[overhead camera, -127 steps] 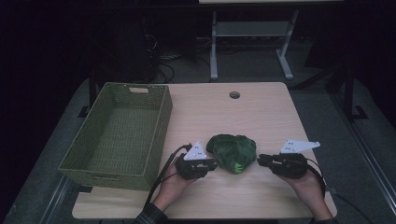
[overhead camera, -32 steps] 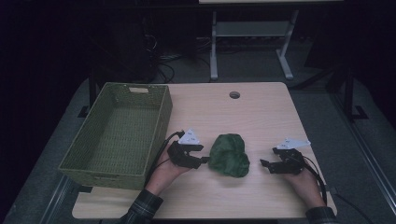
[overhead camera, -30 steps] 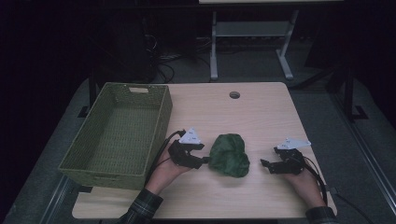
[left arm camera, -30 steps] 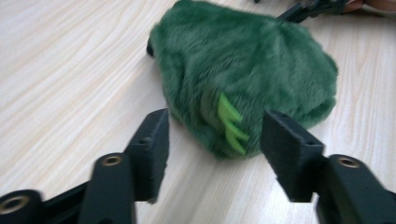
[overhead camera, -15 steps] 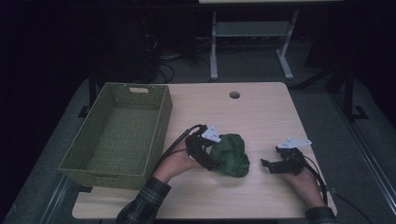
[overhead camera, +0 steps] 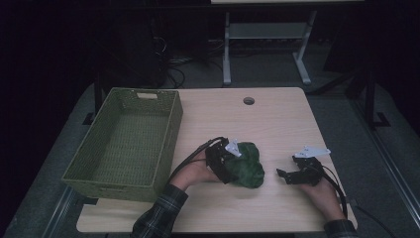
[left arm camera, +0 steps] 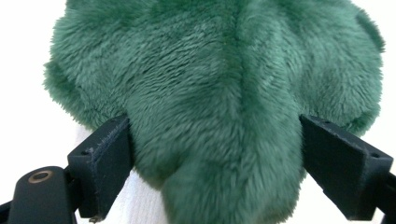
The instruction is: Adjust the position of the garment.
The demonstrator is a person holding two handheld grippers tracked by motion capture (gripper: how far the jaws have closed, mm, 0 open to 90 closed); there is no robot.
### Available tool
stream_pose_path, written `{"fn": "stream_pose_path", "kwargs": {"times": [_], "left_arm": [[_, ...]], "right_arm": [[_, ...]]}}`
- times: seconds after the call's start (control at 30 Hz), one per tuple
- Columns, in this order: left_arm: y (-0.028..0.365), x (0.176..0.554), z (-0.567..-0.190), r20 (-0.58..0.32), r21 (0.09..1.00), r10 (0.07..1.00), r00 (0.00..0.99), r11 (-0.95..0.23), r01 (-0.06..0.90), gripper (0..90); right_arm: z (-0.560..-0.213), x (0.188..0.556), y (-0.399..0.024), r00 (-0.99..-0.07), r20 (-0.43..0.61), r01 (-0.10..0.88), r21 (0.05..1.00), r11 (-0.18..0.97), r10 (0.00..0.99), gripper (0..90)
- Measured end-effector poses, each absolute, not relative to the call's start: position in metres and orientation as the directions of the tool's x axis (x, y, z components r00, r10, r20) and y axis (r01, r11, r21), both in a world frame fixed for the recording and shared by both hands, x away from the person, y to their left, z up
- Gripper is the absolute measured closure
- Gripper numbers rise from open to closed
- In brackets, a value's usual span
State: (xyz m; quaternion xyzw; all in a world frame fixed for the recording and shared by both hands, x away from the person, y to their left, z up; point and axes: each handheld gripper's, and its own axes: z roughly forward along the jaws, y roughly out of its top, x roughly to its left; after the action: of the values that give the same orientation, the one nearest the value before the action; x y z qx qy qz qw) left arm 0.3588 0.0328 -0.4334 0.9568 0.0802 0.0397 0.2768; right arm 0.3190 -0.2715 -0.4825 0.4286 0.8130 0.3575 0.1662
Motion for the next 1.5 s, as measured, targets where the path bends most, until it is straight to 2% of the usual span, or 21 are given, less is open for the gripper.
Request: {"fn": "stream_pose_path", "kwargs": {"times": [0.5,0.57,0.67,0.8,0.9,1.03,1.27,1.5], "left_arm": [[0.025,0.365,-0.458,0.014,0.521,0.185,0.983,-0.840,0.151,12.7],[0.028,0.366,-0.457,0.013,0.529,0.181,0.983,-0.836,0.147,16.8],[0.031,0.368,-0.455,0.007,0.544,0.181,0.984,-0.826,0.148,34.8],[0.034,0.370,-0.453,-0.005,0.547,0.190,0.982,-0.821,0.161,53.9],[0.033,0.370,-0.452,-0.014,0.539,0.202,0.979,-0.823,0.178,61.9],[0.033,0.369,-0.451,-0.012,0.537,0.207,0.978,-0.824,0.181,65.6],[0.036,0.372,-0.449,-0.083,0.541,0.245,0.966,-0.803,0.250,66.6],[0.043,0.372,-0.439,-0.109,0.542,0.285,0.952,-0.786,0.297,67.3]], "right_arm": [[-0.483,0.319,-0.272,-0.578,0.035,0.577,0.725,0.377,0.816,14.9],[-0.483,0.319,-0.272,-0.577,0.035,0.576,0.725,0.377,0.816,15.0],[-0.483,0.319,-0.272,-0.578,0.031,0.573,0.727,0.378,0.816,15.3],[-0.483,0.319,-0.272,-0.579,0.031,0.572,0.728,0.379,0.815,15.3],[-0.483,0.319,-0.272,-0.579,0.030,0.572,0.728,0.379,0.815,15.3],[-0.483,0.319,-0.272,-0.579,0.031,0.572,0.727,0.379,0.815,15.2],[-0.483,0.319,-0.272,-0.580,0.031,0.573,0.727,0.380,0.814,14.8],[-0.483,0.319,-0.272,-0.580,0.032,0.573,0.726,0.380,0.814,14.6]]}}
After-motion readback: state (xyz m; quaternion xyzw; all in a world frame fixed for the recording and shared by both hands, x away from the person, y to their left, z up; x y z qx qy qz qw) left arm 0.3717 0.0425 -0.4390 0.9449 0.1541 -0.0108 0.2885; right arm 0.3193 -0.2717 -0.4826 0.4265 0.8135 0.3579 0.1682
